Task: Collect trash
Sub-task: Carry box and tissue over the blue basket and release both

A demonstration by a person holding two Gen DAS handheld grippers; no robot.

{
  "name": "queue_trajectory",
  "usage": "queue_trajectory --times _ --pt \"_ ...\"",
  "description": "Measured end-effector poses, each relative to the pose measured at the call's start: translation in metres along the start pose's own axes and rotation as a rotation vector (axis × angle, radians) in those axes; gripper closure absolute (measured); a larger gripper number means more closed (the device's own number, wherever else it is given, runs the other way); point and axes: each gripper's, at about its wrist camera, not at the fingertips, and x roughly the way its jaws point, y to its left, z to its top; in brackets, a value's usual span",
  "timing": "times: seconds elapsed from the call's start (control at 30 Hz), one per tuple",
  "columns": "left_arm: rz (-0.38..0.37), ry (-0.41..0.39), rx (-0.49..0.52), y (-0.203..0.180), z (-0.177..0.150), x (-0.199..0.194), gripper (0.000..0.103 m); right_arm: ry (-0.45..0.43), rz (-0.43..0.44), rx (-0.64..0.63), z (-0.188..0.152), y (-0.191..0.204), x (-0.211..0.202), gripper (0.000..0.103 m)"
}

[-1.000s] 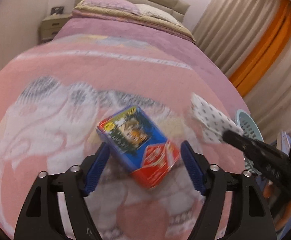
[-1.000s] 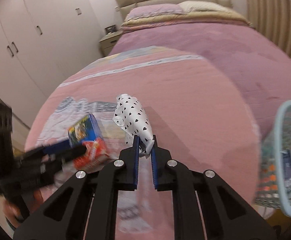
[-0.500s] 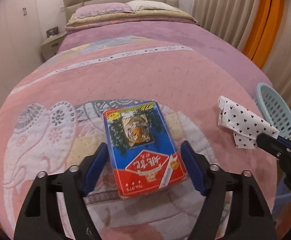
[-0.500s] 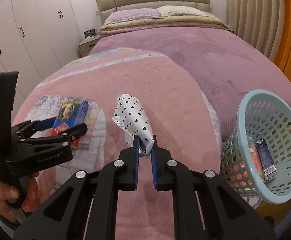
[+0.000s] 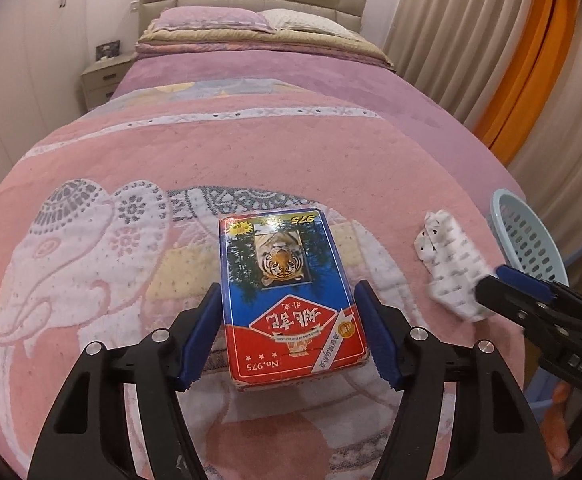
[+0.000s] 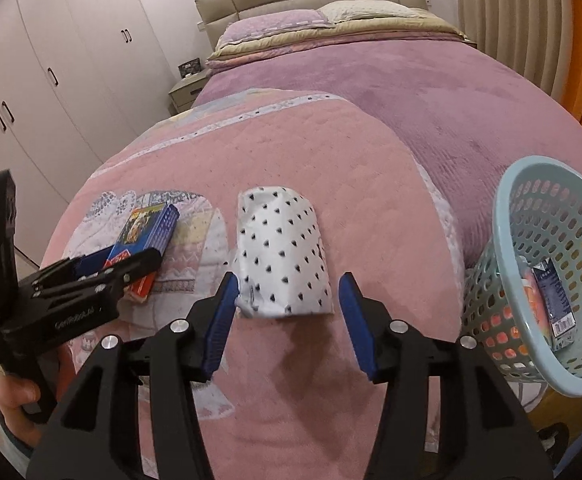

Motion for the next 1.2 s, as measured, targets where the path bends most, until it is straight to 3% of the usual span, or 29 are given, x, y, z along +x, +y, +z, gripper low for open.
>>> queue_trajectory --times 0.3,0.43,0.5,0.83,1.2 --pt "-0.016 -0.020 0.023 -0.008 0.000 -0.010 0.039 0.015 -0.023 0.009 0.006 0.003 0.023 0.055" --pt "-0.030 -0.033 0.047 -0.020 0.002 -0.014 0.039 0.014 -0.017 -0.001 0.004 0.003 0.022 0.080" --pt "-0.035 -0.042 0.068 -0.028 0.004 -0.016 0.039 0.003 -0.016 0.011 0.003 0.000 0.018 0.086" --pt "-0.111 -0.098 0.163 -0.087 0.024 -0.029 0.039 -0.120 -0.049 0.081 0.008 -0.036 -0.036 0.088" --pt "-0.227 -0.150 0.322 -0.194 0.046 -0.033 0.039 -0.282 -0.162 0.210 0.009 -0.113 -0.113 0.088"
